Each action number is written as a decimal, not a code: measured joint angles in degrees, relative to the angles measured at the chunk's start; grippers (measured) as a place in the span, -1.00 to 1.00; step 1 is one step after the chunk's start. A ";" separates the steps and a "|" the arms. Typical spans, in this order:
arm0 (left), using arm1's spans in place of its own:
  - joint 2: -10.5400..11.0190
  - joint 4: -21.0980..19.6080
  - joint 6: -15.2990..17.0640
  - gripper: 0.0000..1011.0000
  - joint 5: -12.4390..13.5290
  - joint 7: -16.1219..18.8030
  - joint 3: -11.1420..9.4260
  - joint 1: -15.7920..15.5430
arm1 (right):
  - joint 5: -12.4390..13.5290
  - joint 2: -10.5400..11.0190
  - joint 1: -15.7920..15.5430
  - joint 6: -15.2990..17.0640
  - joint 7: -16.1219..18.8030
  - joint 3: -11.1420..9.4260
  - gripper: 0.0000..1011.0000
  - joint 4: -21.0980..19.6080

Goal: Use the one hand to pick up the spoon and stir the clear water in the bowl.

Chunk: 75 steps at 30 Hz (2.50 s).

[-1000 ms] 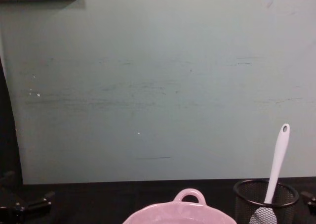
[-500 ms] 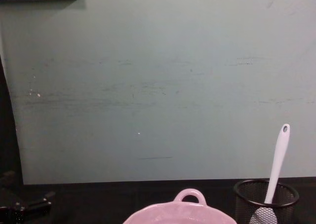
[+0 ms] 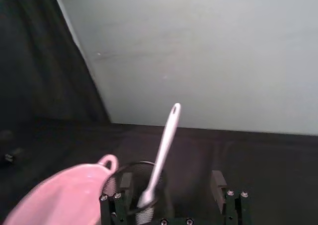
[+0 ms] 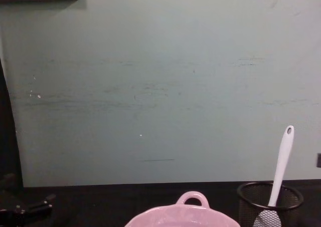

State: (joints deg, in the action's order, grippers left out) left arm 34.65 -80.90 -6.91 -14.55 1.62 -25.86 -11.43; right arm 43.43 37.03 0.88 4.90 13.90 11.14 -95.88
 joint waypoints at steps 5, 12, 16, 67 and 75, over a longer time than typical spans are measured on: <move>0.00 0.00 0.00 1.00 0.00 0.00 0.00 0.00 | 6.96 -2.21 4.64 7.83 3.03 -0.21 0.98 3.06; 0.00 0.00 0.00 1.00 0.00 0.00 0.00 0.00 | 12.52 -4.23 11.43 14.21 3.93 1.65 0.98 9.18; 0.00 0.00 0.00 1.00 0.00 0.00 0.01 0.00 | 12.93 -5.06 14.56 14.99 4.17 3.22 0.98 12.34; 0.00 0.00 0.00 1.00 0.00 0.00 0.00 0.00 | 7.19 -8.71 25.67 8.92 8.63 11.34 0.10 24.39; 0.00 0.00 0.00 1.00 0.00 0.00 0.00 0.00 | 7.18 -8.68 25.62 8.93 8.54 11.32 -0.43 24.34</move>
State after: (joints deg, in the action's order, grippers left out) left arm 34.65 -80.90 -6.91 -14.55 1.62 -25.86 -11.43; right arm 50.61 28.35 26.50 13.82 22.44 22.46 -71.53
